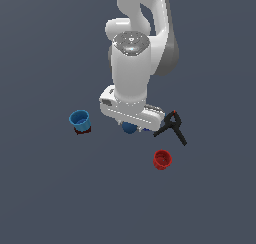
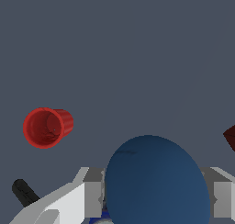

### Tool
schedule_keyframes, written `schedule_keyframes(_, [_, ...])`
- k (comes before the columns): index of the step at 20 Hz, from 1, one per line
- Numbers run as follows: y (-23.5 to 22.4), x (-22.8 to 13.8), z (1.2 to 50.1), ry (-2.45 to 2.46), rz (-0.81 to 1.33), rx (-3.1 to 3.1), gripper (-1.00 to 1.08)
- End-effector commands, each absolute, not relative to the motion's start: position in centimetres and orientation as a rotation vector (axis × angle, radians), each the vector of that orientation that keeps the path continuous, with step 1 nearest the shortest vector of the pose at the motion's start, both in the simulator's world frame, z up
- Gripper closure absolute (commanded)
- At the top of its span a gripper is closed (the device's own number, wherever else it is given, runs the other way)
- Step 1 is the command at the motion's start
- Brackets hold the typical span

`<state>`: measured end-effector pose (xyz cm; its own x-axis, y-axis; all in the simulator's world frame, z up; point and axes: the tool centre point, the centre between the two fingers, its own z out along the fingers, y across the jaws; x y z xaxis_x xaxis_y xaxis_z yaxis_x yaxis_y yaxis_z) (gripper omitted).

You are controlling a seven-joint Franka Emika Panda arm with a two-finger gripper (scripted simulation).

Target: Pick up a designated object from a clutter of objects.

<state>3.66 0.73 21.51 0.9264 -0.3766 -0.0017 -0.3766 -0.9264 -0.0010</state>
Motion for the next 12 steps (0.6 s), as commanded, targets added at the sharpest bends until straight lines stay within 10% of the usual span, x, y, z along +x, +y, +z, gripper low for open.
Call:
schedule_keyframes(1, [-1.5, 2.6, 23.7, 0.602, 0.001, -3.08, 1.08])
schedule_keyframes(12, [-11.3, -1.6, 33.0, 0.602, 0.001, -3.079, 1.08])
